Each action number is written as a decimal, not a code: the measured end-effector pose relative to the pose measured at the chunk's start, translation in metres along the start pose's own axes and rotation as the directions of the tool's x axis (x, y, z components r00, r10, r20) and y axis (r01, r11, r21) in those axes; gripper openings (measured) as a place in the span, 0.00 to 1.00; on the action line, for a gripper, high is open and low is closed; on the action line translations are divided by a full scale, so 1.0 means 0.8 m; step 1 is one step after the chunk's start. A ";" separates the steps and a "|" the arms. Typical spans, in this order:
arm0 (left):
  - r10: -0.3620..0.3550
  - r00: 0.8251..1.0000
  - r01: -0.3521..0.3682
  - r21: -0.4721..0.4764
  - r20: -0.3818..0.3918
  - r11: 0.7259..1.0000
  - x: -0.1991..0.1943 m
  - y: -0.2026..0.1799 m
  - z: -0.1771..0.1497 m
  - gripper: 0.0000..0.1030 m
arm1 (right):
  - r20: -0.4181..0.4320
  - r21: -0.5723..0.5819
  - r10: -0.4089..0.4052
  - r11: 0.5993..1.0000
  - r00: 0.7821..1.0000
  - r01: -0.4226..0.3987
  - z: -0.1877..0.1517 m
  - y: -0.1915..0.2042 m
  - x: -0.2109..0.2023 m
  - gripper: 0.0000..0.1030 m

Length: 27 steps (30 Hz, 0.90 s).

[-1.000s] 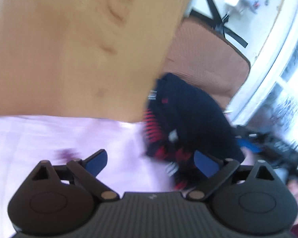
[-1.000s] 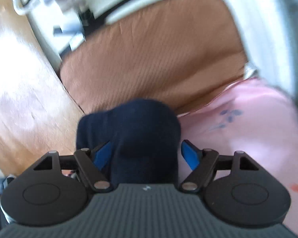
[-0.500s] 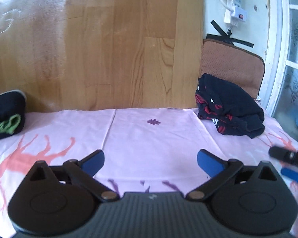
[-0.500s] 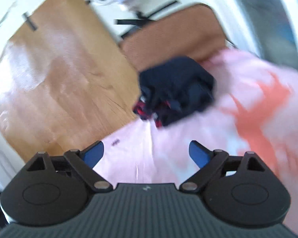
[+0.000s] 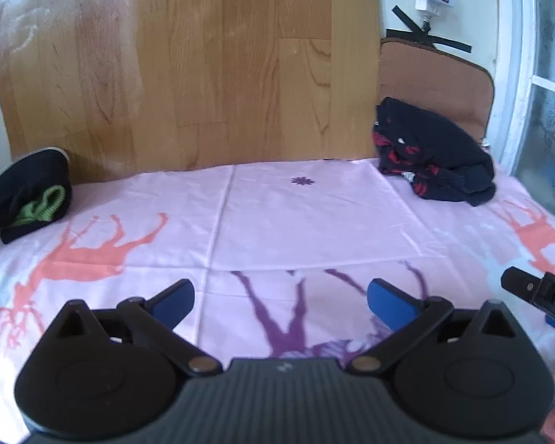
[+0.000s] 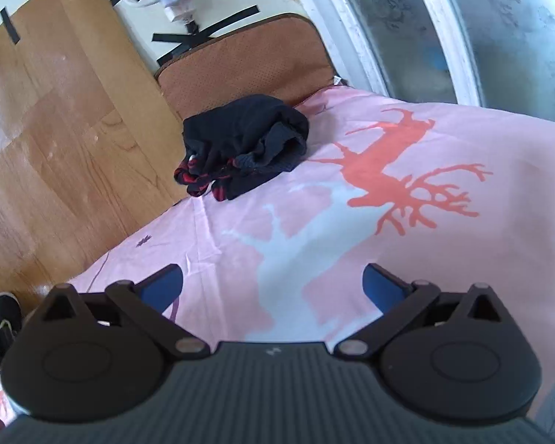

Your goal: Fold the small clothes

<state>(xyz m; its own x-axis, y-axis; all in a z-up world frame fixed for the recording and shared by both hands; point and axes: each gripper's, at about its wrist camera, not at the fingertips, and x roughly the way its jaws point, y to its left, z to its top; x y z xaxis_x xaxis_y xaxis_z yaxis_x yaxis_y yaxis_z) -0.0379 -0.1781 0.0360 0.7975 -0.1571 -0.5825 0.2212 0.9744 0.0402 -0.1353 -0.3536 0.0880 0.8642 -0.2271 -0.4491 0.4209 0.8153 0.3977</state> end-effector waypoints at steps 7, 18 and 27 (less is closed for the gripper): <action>0.074 0.997 -0.074 0.007 0.016 0.997 0.001 0.010 -0.001 1.00 | 0.011 -0.026 -0.010 1.000 1.000 0.011 -0.010 0.006 0.005 1.00; 0.120 0.992 -0.121 0.008 0.048 0.993 0.000 0.009 -0.001 1.00 | 0.027 0.019 0.024 1.000 0.999 -0.025 -0.011 -0.002 0.002 1.00; 0.090 0.996 -0.090 0.020 -0.017 0.996 0.007 0.002 -0.002 1.00 | 0.034 0.043 0.042 0.998 0.999 -0.044 -0.012 -0.006 0.000 1.00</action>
<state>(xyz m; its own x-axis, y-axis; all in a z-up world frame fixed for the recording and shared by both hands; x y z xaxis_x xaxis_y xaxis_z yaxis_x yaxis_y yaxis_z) -0.0338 -0.1769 0.0318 0.8047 -0.0657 -0.5901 0.1598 0.9812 0.1086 -0.1397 -0.3527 0.0785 0.8902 -0.2104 -0.4040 0.3940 0.8009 0.4510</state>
